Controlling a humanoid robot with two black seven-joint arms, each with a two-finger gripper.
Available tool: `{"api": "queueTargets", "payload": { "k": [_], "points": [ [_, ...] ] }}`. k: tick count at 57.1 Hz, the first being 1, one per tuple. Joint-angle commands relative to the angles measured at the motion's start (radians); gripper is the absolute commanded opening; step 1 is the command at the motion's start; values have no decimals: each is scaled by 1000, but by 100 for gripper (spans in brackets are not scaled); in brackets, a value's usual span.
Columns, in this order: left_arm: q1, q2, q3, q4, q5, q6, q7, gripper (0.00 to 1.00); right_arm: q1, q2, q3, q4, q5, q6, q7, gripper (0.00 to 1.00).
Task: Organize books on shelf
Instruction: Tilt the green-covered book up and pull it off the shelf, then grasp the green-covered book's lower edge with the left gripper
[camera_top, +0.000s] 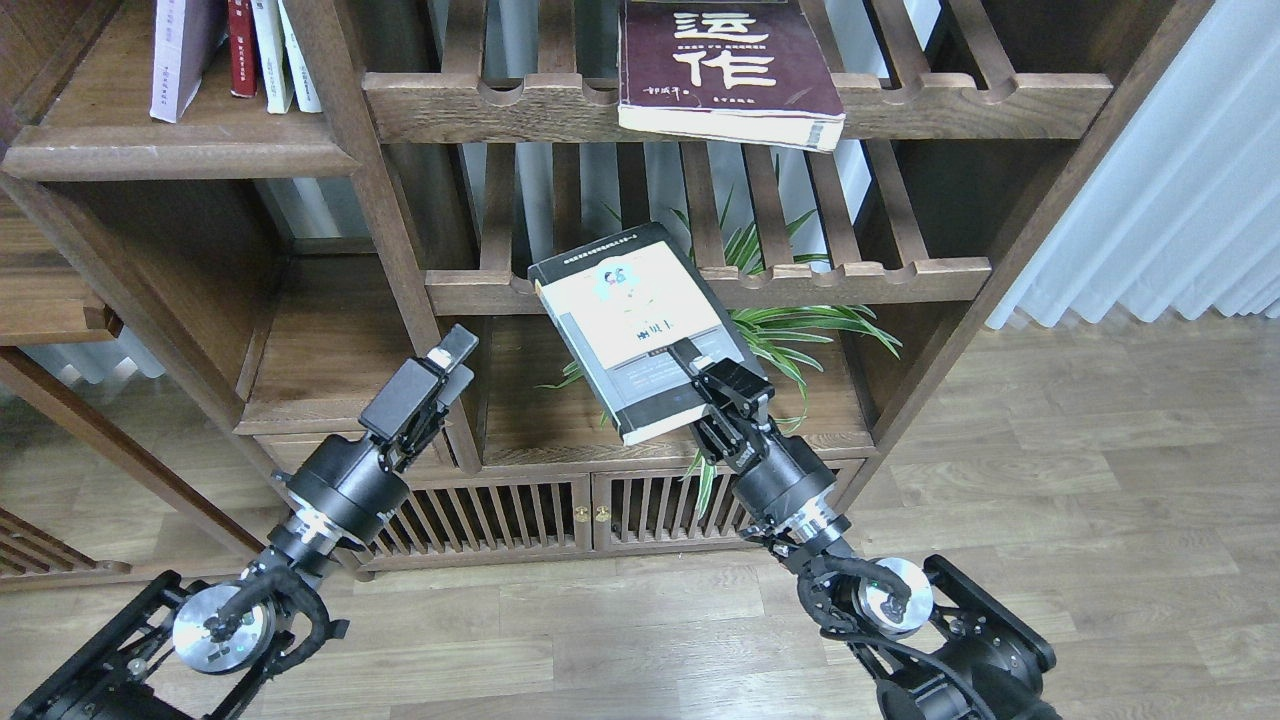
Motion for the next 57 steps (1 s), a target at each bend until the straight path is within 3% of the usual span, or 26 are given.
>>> {"api": "queueTargets", "payload": {
  "k": [1, 44, 57],
  "points": [
    [6, -11, 20, -1, -10, 0, -1, 97, 0, 1, -18, 13, 0, 0, 1, 5],
    [23, -61, 20, -2, -31, 0, 0, 90, -28, 4, -145, 45, -2, 0, 1, 5],
    [23, -63, 22, -2, -43, 0, 2, 81, -26, 4, -167, 45, -2, 0, 1, 5]
  ]
}}
